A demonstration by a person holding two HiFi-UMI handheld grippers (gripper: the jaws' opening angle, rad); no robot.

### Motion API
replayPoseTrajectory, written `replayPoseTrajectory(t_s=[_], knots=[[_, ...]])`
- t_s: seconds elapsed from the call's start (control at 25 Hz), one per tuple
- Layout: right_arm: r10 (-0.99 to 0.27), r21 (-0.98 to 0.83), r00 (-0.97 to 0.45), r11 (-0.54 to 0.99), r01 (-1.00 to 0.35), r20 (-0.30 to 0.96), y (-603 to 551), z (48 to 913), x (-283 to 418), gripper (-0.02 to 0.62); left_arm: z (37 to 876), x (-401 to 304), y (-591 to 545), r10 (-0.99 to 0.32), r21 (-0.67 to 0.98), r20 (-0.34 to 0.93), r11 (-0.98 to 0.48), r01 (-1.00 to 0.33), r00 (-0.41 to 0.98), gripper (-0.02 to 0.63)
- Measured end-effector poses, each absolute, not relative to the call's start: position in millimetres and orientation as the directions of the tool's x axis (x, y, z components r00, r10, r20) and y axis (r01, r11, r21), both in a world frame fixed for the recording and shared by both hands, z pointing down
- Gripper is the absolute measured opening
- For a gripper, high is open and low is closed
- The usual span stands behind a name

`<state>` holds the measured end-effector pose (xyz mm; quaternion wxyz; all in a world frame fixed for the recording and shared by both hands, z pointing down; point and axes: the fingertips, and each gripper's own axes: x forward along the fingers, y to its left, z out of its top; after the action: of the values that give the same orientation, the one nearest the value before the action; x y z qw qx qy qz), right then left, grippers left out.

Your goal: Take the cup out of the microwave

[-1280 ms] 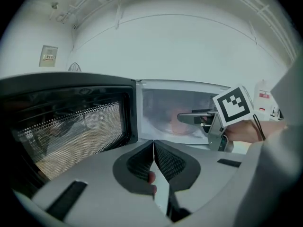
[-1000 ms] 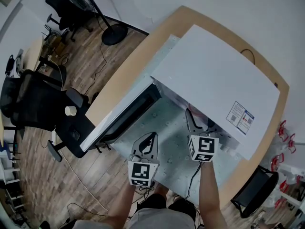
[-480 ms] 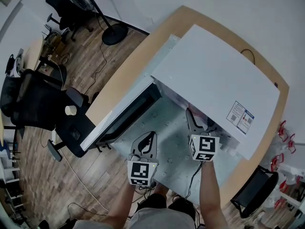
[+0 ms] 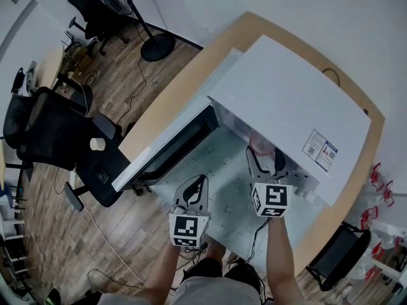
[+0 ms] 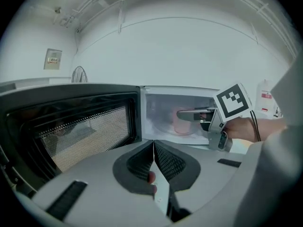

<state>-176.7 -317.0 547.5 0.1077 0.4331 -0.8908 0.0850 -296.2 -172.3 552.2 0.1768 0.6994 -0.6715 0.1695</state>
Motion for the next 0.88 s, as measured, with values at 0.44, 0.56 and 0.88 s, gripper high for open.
replayPoseTrajectory(t_s=[0.44, 0.56, 0.88], knots=[[-0.741, -0.049, -0.631, 0.639, -0.768, 0.229, -274, 524, -164, 0.339, 534, -284, -139, -0.897, 0.003, 0.442, -0.018, -1.0, 0.017, 0.025], [-0.737, -0.044, -0.638, 0.646, -0.762, 0.224, -260, 517, -157, 0.339, 531, -277, -128, -0.898, -0.002, 0.44, -0.017, -1.0, 0.015, 0.025], [-0.736, -0.026, -0.647, 0.656, -0.754, 0.199, -219, 496, -133, 0.339, 512, -253, -105, -0.916, -0.01, 0.401, -0.028, -1.0, 0.021, 0.025]])
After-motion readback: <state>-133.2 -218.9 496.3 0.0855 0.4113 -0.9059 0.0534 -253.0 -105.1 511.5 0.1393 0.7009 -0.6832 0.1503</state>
